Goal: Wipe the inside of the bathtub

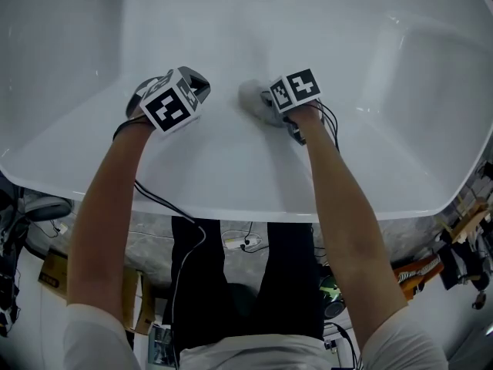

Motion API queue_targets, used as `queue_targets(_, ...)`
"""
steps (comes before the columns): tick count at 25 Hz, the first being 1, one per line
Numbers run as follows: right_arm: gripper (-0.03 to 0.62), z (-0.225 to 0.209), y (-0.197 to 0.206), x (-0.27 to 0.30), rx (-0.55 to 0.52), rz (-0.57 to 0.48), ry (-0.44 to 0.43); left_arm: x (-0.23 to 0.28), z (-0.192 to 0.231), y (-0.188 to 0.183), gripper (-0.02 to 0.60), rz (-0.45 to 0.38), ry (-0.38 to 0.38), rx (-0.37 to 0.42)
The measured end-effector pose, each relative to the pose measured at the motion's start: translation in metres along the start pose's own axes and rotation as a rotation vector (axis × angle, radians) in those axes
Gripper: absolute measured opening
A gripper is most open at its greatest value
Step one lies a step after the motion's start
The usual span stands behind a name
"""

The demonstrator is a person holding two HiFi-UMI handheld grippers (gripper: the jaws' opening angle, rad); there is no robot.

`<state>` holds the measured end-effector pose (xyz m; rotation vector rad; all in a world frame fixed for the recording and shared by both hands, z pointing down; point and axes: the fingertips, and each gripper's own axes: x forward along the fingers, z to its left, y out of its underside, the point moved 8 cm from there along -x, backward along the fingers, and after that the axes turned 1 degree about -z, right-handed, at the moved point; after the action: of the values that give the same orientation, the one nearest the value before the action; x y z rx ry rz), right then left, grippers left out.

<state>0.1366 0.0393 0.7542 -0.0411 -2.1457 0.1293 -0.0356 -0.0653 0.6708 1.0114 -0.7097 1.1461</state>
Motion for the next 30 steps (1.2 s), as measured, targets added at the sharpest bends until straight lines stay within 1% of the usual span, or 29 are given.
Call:
queue_targets(6,0.092,0.038,-0.023,0.018,0.002,-0.014,-0.025,-0.024,0.014,0.041,0.008,0.009,-0.021,-0.004)
queue_targets(14,0.092,0.076,-0.052,0.043,-0.036,-0.008,-0.037,-0.046,0.036,0.072,0.008,0.000,-0.051,-0.026)
queue_targets(19,0.092,0.105,-0.071,0.055,-0.057,-0.006,-0.040,-0.063,0.047,0.099,0.008,0.000,-0.064,-0.040)
queue_targets(25,0.092,0.118,-0.086,0.065,-0.066,-0.015,-0.050,-0.075,0.061,0.112,0.008,0.010,-0.084,-0.030)
queue_targets(30,0.092,0.154,-0.110,0.090,-0.088,-0.021,-0.062,-0.093,0.082,0.146,0.008,0.006,-0.110,-0.040)
